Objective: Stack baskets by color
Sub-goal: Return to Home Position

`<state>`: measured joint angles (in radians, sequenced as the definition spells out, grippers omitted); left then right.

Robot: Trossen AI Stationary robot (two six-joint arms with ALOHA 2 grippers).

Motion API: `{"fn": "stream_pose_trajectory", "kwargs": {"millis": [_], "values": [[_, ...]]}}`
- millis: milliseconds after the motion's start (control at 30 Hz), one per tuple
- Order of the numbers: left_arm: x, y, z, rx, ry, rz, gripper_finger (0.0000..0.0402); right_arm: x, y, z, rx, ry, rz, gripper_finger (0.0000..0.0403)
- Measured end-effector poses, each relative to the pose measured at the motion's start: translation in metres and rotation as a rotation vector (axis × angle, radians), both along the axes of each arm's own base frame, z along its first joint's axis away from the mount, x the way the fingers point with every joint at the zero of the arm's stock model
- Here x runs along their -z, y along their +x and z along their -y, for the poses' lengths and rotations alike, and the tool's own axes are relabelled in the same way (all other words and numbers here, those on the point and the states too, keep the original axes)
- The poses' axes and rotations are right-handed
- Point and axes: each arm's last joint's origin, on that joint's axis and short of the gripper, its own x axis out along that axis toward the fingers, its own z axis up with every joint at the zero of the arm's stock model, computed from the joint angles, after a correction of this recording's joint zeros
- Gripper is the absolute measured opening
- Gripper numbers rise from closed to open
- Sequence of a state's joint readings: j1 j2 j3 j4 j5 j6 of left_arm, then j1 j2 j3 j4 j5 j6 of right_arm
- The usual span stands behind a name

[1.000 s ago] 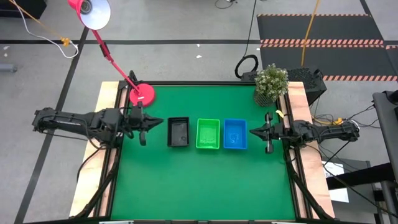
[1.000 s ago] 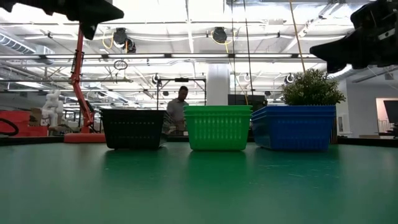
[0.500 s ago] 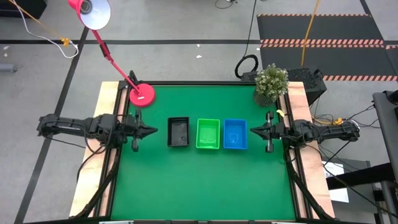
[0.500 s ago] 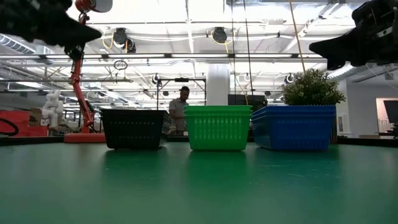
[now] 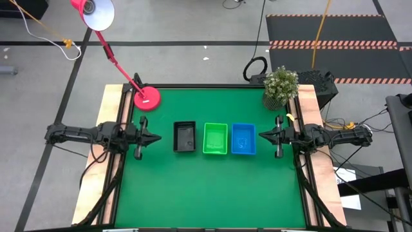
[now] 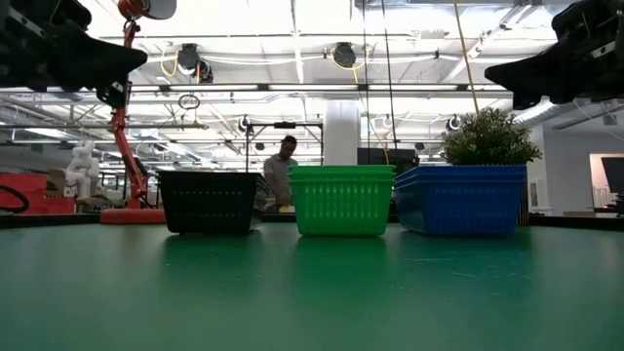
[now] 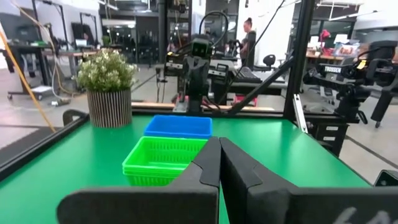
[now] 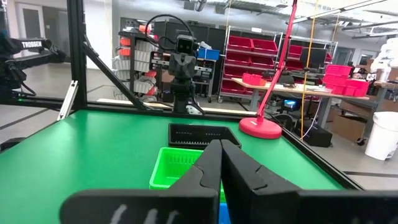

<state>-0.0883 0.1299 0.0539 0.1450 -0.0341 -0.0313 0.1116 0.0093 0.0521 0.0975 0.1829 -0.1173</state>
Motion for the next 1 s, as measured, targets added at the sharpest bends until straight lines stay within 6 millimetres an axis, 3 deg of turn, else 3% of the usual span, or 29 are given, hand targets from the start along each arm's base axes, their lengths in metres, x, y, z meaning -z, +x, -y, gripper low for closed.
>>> {"fn": "stream_pose_trajectory", "kwargs": {"millis": [567, 1000], "values": [[0.009, -0.007, 0.000, 0.006, 0.106, 0.046, 0.0000, 0.000, 0.000, 0.000, -0.001, 0.000, 0.000, 0.0000], [0.017, -0.006, 0.000, 0.033, 0.080, -0.041, 0.0003, 0.000, 0.000, 0.000, -0.001, 0.000, 0.000, 0.0000]]}}
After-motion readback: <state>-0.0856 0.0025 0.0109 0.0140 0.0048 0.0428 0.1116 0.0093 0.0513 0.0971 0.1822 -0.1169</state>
